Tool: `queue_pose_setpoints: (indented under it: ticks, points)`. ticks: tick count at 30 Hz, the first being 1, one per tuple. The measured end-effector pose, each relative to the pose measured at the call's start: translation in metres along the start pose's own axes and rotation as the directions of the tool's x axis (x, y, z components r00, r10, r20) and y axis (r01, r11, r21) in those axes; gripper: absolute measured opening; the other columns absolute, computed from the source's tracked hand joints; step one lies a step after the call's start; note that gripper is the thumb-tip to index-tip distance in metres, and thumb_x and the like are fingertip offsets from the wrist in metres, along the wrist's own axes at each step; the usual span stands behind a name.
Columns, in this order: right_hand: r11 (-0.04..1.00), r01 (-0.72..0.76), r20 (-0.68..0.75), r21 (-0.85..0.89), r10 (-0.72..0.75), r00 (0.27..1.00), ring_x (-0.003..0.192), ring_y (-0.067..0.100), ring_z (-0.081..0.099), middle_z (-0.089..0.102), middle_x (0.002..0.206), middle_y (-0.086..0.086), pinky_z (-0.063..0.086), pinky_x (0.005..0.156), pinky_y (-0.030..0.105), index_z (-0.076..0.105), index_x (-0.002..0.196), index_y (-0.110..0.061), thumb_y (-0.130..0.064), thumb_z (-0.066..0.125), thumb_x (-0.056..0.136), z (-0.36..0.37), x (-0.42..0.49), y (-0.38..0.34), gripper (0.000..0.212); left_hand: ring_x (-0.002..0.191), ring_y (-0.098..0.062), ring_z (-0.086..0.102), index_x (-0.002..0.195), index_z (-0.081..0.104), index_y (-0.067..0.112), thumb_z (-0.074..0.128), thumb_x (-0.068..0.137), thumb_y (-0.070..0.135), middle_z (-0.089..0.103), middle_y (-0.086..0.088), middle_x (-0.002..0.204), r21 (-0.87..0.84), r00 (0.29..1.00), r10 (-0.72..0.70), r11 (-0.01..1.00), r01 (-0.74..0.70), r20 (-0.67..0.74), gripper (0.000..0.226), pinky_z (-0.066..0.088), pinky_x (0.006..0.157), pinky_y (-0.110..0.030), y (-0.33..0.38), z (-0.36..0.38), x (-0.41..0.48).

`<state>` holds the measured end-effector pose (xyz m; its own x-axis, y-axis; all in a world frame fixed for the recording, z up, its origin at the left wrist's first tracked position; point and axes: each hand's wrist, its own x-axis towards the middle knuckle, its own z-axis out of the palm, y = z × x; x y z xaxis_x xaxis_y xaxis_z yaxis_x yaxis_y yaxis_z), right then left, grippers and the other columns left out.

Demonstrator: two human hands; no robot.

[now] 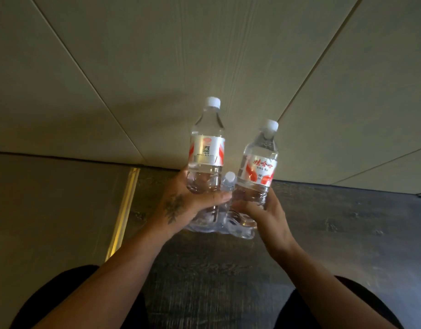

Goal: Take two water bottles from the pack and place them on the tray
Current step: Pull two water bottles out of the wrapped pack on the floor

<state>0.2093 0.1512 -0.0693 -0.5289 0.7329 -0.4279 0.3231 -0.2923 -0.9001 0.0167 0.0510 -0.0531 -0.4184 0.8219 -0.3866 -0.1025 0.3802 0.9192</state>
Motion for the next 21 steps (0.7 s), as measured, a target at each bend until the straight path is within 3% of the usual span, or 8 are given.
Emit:
queue_pose_setpoints:
  ticks: [2,5,9,13,17,21]
  points:
    - [0.994,-0.052,0.03,0.093,0.05,0.998,0.103,0.03,0.082,0.081,0.119,0.01,0.066,0.089,0.051,0.064,0.134,-0.018,-0.038,0.081,0.077,-0.005,-0.009,-0.002,0.063,0.094,-0.001,0.082,0.117,0.07,0.031,0.093,0.055,0.051,0.086,0.015,0.103,-0.036,1.0,-0.02,0.999,0.02,0.005,0.069,0.063,0.07,-0.014,0.002,-0.001,-0.015]
    - [0.984,-0.101,0.067,0.146,0.092,0.994,0.103,0.029,0.082,0.082,0.117,0.006,0.067,0.082,0.042,0.064,0.133,-0.022,-0.045,0.079,0.073,-0.008,-0.018,-0.006,0.066,0.091,0.001,0.082,0.115,0.071,0.03,0.092,0.056,0.05,0.086,0.017,0.099,-0.043,1.0,-0.021,0.999,0.021,-0.001,0.066,0.059,0.07,-0.007,0.006,-0.004,-0.03]
    - [0.988,-0.125,0.073,0.088,0.119,0.99,0.101,0.032,0.08,0.078,0.121,0.014,0.064,0.094,0.059,0.061,0.137,-0.016,-0.048,0.08,0.065,-0.007,-0.021,-0.013,0.081,0.09,0.002,0.081,0.118,0.068,0.031,0.094,0.063,0.038,0.085,0.02,0.099,-0.043,0.999,-0.036,0.998,0.036,-0.014,0.062,0.059,0.069,-0.007,0.014,-0.005,-0.036]
    - [0.99,-0.121,0.089,0.071,0.115,0.989,0.101,0.031,0.079,0.076,0.122,0.013,0.063,0.089,0.051,0.061,0.135,-0.017,-0.05,0.08,0.063,-0.006,-0.025,-0.026,0.082,0.089,0.002,0.081,0.115,0.069,0.032,0.091,0.054,0.05,0.085,0.019,0.098,-0.037,1.0,-0.027,0.999,0.027,-0.015,0.067,0.059,0.067,-0.008,0.027,-0.006,-0.038]
    - [0.991,-0.124,0.059,0.047,0.122,0.991,0.106,0.034,0.079,0.076,0.124,0.013,0.063,0.098,0.059,0.06,0.137,-0.017,-0.052,0.079,0.063,-0.005,-0.041,-0.054,0.084,0.093,-0.004,0.081,0.122,0.07,0.028,0.088,0.047,0.059,0.085,0.014,0.101,-0.034,0.998,-0.043,0.999,0.042,-0.043,0.083,0.06,0.069,-0.012,0.056,-0.006,-0.052]
    - [0.985,-0.163,0.049,0.061,0.161,0.986,0.107,0.03,0.08,0.077,0.124,0.009,0.061,0.102,0.063,0.061,0.138,-0.019,-0.053,0.08,0.065,-0.01,-0.085,-0.112,0.083,0.087,-0.004,0.082,0.116,0.073,0.025,0.089,0.051,0.056,0.086,0.013,0.094,-0.037,0.997,-0.075,0.997,0.075,-0.013,0.073,0.061,0.068,-0.013,0.116,-0.006,-0.095]
